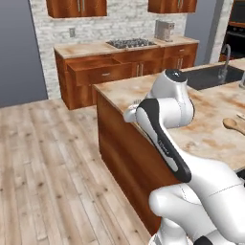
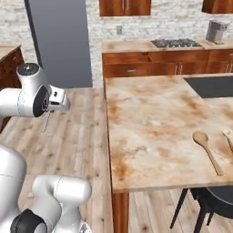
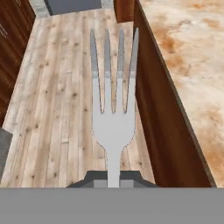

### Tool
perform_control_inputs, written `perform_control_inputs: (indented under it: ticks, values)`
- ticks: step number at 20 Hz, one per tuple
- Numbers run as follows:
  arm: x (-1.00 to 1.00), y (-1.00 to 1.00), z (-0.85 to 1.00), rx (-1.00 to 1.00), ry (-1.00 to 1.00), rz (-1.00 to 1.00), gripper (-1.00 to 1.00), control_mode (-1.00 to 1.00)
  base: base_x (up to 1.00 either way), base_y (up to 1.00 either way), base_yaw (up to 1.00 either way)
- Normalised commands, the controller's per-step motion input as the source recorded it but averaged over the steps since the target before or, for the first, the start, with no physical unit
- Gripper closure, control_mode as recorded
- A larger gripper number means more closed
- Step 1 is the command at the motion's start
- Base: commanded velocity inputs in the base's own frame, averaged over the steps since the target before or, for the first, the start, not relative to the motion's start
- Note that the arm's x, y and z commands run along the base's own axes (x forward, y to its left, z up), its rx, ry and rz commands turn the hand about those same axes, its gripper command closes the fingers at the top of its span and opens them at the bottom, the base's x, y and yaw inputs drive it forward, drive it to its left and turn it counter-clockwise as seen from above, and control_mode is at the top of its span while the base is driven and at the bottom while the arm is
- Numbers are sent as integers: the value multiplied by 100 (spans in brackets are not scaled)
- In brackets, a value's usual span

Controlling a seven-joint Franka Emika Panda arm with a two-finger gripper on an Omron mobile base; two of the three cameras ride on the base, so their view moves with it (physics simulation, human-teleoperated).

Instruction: Pick up the metallic utensils from the counter and place them in the open drawer. Make sure not to pick up any wooden utensils.

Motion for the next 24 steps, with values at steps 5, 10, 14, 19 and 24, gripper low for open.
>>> perform_control_inputs:
  ticks: [5, 10, 14, 19, 24]
  values:
    - [0, 0, 0, 0, 0, 0, 100, 100, 69, 100, -44]
    - [0, 0, 0, 0, 0, 0, 100, 100, 18, 100, -38]
    - [0, 0, 0, 0, 0, 0, 100, 100, 18, 100, -35]
    - [0, 0, 0, 0, 0, 0, 100, 100, 50, 100, -31]
    - [0, 0, 0, 0, 0, 0, 100, 100, 66, 100, -27]
